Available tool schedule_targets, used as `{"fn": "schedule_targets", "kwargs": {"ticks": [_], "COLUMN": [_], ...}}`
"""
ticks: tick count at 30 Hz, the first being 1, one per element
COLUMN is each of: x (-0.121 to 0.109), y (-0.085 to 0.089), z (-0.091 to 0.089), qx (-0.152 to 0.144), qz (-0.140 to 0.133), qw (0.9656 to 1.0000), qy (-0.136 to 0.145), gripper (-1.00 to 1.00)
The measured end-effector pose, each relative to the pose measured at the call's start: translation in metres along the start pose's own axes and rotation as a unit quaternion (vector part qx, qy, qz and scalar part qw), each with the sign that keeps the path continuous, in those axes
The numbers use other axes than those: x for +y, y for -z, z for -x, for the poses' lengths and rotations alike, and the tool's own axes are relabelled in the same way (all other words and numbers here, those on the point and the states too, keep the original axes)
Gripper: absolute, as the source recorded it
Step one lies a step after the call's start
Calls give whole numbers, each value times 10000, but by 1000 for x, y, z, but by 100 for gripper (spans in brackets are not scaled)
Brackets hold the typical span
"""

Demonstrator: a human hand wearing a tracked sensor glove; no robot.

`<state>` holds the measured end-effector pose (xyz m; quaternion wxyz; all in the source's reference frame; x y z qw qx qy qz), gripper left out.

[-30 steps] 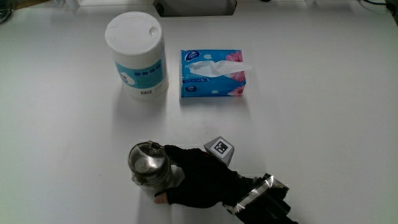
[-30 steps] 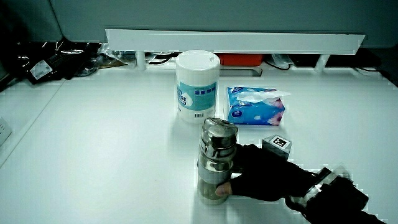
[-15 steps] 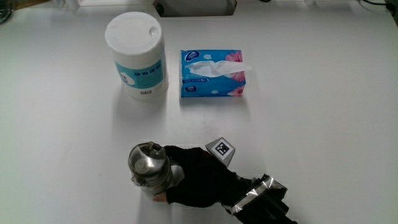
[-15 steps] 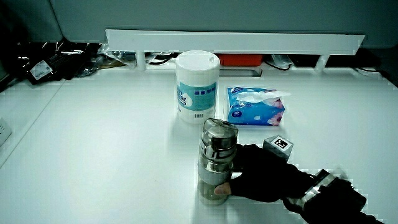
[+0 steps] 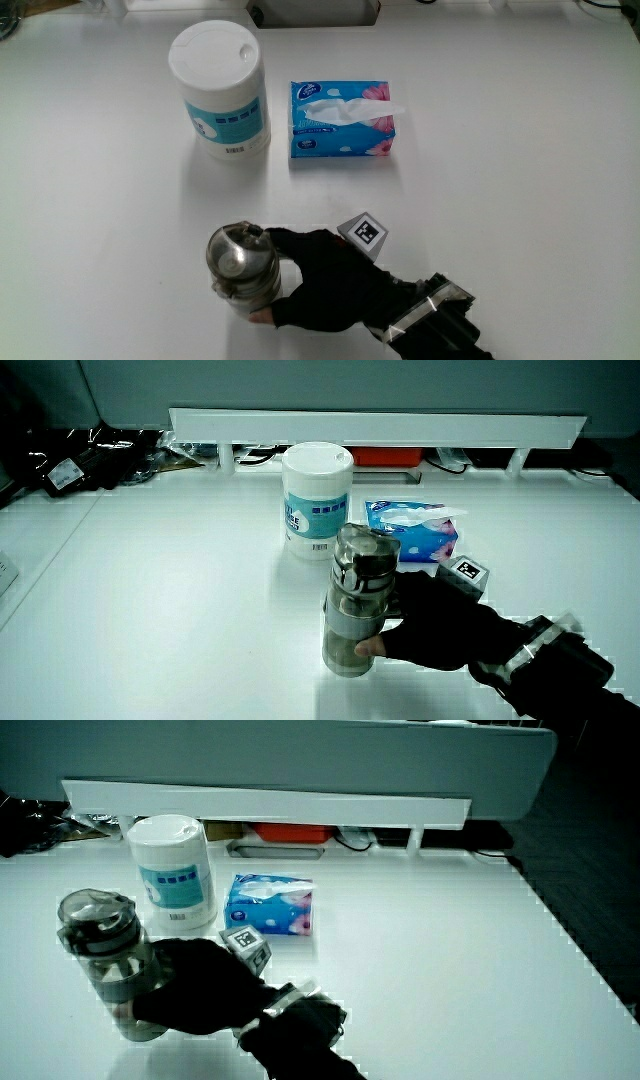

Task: Pick bottle

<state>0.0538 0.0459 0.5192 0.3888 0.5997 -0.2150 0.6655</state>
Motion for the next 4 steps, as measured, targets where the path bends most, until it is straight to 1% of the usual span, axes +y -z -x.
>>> {"fn": "schedule_targets", "kwargs": {"ticks": [1,2,4], "x": [0,-1,-3], "y": [-2,-4,-11], "z": [5,11,20], "qx": [69,169,137], "qz": [-10,-12,-66], "qw": [9999,9998,9997], "qy": [-72,-77,-166], "gripper": [100,100,100]}}
